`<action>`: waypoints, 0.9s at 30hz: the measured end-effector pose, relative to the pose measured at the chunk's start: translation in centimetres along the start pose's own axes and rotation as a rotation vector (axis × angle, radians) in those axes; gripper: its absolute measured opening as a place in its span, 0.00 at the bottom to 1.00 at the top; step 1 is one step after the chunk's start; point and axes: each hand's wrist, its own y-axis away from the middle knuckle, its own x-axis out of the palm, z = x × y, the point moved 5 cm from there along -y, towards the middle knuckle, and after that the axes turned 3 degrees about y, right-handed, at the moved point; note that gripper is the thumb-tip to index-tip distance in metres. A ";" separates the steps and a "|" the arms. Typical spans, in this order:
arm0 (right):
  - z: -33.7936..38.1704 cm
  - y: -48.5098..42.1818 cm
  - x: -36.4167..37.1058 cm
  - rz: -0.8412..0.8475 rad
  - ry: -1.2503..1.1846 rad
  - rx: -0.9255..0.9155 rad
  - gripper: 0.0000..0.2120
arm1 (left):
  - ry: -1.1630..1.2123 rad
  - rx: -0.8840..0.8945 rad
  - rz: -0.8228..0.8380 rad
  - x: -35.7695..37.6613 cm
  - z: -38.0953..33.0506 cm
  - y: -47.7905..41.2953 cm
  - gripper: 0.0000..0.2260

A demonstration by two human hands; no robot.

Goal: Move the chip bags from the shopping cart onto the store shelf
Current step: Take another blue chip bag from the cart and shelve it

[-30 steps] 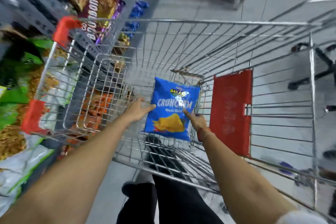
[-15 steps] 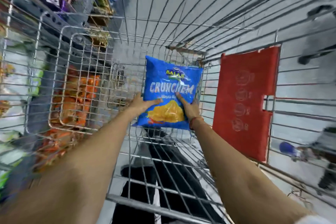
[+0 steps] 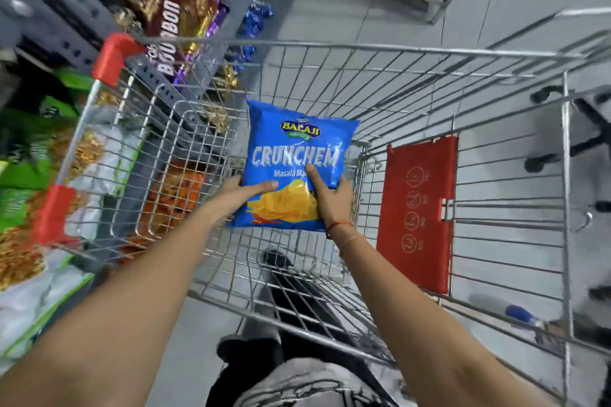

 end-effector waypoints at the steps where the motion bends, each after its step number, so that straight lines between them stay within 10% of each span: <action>1: 1.4 0.7 0.5 0.014 0.001 -0.033 0.18 | 0.008 0.037 -0.018 -0.6 -0.9 1.2 0.21; 10: 17.0 8.8 5.5 0.124 -0.060 -0.367 0.16 | 0.046 0.453 -0.187 -7.6 -10.7 13.7 0.08; 27: 48.0 36.0 15.7 0.446 -0.420 -1.078 0.05 | 0.046 1.245 -0.684 -22.4 -24.9 52.2 0.26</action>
